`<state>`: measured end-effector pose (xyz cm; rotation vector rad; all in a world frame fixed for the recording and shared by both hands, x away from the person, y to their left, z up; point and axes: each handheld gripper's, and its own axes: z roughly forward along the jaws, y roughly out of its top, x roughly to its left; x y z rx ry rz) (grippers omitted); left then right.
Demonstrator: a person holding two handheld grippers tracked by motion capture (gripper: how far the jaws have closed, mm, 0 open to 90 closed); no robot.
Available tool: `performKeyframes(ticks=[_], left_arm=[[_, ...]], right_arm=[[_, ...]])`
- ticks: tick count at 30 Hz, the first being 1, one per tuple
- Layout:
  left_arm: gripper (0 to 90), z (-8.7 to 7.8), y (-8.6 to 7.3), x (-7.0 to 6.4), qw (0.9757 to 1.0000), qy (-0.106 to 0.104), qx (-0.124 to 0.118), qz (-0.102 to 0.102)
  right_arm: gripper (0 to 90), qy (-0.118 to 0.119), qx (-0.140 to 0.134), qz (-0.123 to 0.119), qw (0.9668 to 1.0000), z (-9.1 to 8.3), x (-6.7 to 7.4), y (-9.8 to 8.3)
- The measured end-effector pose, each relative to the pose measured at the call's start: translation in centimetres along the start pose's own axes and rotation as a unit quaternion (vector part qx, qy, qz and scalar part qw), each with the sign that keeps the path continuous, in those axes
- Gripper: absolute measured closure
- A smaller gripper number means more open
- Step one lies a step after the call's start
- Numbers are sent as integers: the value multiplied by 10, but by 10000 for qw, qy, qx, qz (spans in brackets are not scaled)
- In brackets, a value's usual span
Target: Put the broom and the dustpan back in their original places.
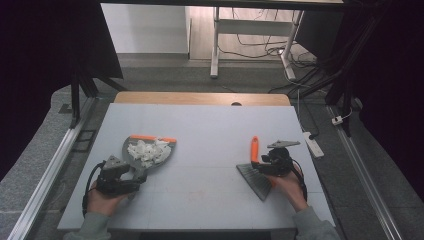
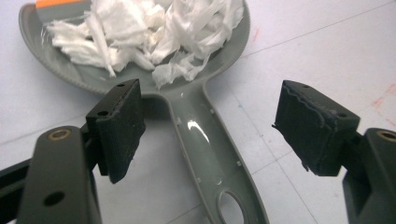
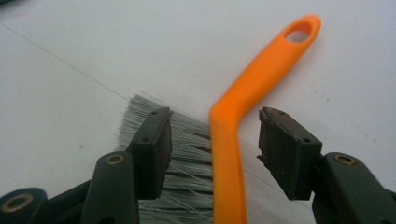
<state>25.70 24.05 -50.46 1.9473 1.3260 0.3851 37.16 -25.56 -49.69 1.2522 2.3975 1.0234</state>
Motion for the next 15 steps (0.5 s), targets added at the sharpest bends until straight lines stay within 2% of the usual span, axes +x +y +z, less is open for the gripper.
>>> performKeyframes(ticks=[5,10,15], left_arm=[[258,1,2,7,9993,-362,-51,77],[261,5,2,14,9988,-477,18,121],[265,6,1,15,9979,-635,72,135]], right_arm=[[444,246,-297,-271,9989,-9,5,-4],[452,345,-489,-525,9968,-18,8,-13],[461,318,-558,-638,9959,-26,7,-23]])
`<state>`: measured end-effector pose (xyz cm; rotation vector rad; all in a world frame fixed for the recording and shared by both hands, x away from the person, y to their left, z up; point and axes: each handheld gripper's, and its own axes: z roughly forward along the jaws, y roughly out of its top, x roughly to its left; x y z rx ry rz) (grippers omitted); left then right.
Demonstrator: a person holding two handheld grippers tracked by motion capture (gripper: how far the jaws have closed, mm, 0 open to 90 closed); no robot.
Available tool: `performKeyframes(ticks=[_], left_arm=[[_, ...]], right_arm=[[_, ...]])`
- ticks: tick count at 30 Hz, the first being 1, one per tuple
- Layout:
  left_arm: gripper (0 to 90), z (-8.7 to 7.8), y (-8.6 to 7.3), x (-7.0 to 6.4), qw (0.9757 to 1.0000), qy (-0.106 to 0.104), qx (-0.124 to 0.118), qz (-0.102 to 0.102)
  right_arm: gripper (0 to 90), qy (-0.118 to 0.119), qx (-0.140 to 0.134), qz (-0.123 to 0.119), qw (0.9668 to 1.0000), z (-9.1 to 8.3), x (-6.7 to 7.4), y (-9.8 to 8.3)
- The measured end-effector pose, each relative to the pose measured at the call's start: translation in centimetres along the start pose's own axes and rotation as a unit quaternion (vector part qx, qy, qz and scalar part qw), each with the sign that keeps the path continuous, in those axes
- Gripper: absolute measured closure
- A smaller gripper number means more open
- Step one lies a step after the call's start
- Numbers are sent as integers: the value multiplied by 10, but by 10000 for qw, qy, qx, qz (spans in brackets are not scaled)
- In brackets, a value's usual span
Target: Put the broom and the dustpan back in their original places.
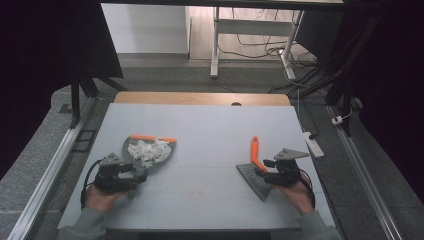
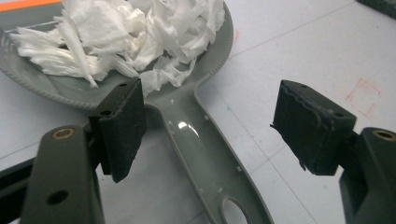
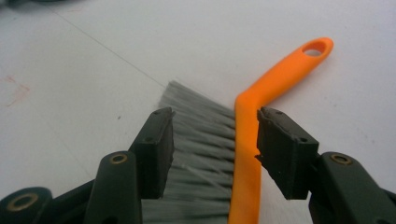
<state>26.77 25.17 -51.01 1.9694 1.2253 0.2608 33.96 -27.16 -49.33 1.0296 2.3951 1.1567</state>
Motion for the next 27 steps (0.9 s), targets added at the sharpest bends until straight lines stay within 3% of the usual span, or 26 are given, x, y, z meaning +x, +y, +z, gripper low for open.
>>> performKeyframes(ticks=[3,11,17,27], left_arm=[[266,0,-1,-1,10000,-90,24,-12],[266,-3,-4,-5,9999,-100,29,-35],[266,-2,-5,-6,9999,-106,54,-64],[265,-2,-5,-4,9999,-119,58,-72]], right_arm=[[463,-13,-59,63,10000,-8,-1,-6],[464,-36,-136,93,9999,-23,-6,-25],[467,-6,-173,-64,9998,-21,-4,-23],[468,-38,-184,-70,9998,-22,-4,-22]])
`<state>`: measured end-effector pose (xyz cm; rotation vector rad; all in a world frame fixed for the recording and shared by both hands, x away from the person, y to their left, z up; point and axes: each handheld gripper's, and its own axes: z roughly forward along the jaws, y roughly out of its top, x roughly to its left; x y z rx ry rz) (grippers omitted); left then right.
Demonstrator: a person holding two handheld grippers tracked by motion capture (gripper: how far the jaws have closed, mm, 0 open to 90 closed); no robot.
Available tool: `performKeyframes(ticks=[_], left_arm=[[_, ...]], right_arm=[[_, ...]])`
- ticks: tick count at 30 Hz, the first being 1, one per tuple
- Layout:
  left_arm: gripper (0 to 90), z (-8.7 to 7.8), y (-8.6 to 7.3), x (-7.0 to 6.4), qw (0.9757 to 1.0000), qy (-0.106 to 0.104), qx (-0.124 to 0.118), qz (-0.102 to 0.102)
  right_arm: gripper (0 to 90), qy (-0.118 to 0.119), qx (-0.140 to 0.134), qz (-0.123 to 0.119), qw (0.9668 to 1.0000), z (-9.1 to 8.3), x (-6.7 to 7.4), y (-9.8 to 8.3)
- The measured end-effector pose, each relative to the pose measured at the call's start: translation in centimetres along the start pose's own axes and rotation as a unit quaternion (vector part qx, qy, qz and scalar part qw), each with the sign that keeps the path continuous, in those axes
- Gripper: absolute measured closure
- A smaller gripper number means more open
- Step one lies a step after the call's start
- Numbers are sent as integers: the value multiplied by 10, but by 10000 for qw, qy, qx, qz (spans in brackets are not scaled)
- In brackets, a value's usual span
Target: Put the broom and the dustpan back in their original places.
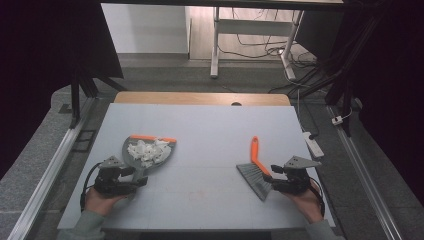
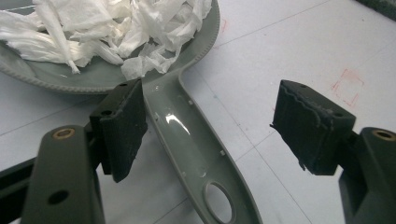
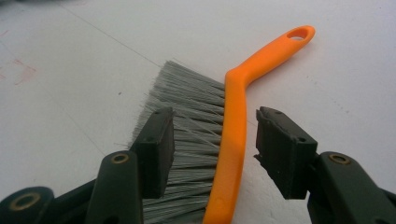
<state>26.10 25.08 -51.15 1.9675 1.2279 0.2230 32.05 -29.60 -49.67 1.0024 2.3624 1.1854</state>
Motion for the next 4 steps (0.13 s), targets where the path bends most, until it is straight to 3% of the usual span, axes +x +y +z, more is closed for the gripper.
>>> performKeyframes(ticks=[4], left_arm=[[265,-1,0,-1,10000,18,-8,9]], right_arm=[[468,9,18,-20,10000,0,0,0]])
